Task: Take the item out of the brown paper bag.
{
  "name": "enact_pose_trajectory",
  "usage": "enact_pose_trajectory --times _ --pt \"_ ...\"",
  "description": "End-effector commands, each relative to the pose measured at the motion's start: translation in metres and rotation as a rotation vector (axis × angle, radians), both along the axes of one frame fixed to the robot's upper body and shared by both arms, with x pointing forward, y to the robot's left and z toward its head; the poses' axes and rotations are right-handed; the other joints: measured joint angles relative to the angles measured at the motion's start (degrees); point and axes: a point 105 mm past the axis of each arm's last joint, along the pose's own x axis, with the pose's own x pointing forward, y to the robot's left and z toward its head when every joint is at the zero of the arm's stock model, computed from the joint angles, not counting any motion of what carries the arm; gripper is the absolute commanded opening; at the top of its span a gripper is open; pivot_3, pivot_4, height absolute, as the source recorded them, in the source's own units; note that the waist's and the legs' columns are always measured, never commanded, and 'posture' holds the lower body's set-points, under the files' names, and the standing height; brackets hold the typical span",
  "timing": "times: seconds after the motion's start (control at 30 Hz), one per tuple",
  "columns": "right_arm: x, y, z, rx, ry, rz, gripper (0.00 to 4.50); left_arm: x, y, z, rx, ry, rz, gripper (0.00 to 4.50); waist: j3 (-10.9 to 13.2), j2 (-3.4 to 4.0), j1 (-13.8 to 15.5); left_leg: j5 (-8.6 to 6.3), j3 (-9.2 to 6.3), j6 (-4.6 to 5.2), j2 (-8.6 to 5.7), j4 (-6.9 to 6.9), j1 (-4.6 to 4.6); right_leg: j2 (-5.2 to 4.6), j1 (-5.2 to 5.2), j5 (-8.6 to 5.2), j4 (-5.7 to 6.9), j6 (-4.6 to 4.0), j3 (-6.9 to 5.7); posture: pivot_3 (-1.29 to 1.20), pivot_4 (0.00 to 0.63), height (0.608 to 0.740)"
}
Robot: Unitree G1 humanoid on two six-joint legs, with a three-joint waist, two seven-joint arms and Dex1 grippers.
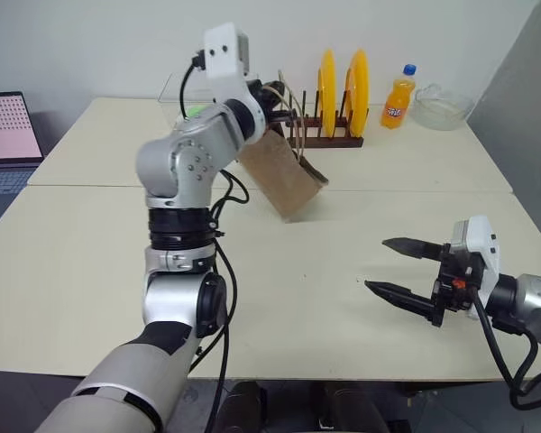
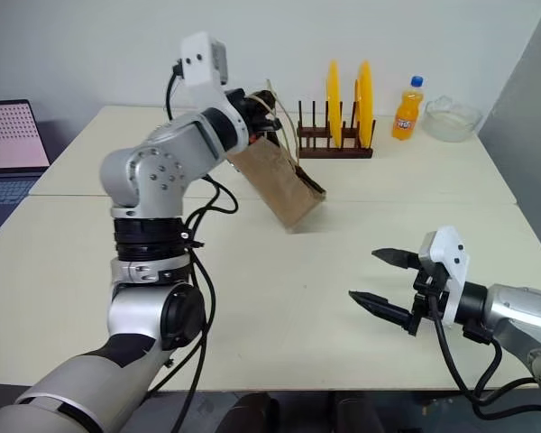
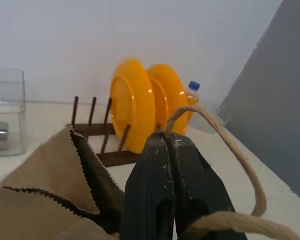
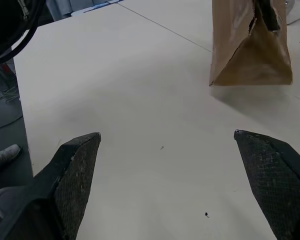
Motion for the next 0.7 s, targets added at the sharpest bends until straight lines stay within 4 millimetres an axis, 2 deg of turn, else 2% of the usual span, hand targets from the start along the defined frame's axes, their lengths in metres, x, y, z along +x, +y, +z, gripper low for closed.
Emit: enact_pose_trajectory --times 0.03,0.37,0.47,0.6,0.7 --pt "-0.004 0.000 0.006 -0.009 -0.059 0.014 4.50 -0.006 -0.009 0.028 -0.027 -0.098 0.008 0.05 0.0 0.00 -0.1 0.00 0.02 0.00 0.00 0.00 0.00 0.00 0.00 0.00 0.00 0.01 0.01 0.00 0.150 0.740" --pt "-0.010 -0.003 -0.001 -0.017 -0.058 0.002 4.50 0.004 -0.024 0.033 -0.070 -0.089 0.041 0.05 0.0 -0.04 -0.1 0.00 0.07 0.00 0.00 0.01 0.02 0.01 0.00 -0.01 -0.01 0.02 0.04 0.00 0.150 0.740" --pt "-0.009 -0.004 -0.001 -0.021 -0.062 -0.005 4.50 0.004 -0.027 0.024 -0.064 -0.069 0.046 0.05 0.0 -0.04 0.0 0.00 0.06 -0.01 0.00 0.00 0.02 0.01 0.00 -0.01 -0.01 0.02 0.03 0.00 0.150 0.740" --pt "-0.005 -0.005 0.002 -0.025 -0.073 -0.022 4.50 0.004 -0.026 -0.002 -0.024 -0.005 0.053 0.05 0.0 -0.04 -0.1 0.01 0.07 -0.03 0.00 0.00 0.04 0.01 0.00 -0.01 -0.01 0.03 0.06 0.00 0.150 0.740" --pt "-0.003 -0.004 0.004 -0.023 -0.082 -0.031 4.50 0.002 -0.024 -0.010 -0.010 0.016 0.055 0.05 0.0 -0.04 0.0 0.03 0.04 -0.05 0.00 0.00 0.04 0.01 0.00 -0.01 0.01 0.03 0.04 0.00 0.150 0.740"
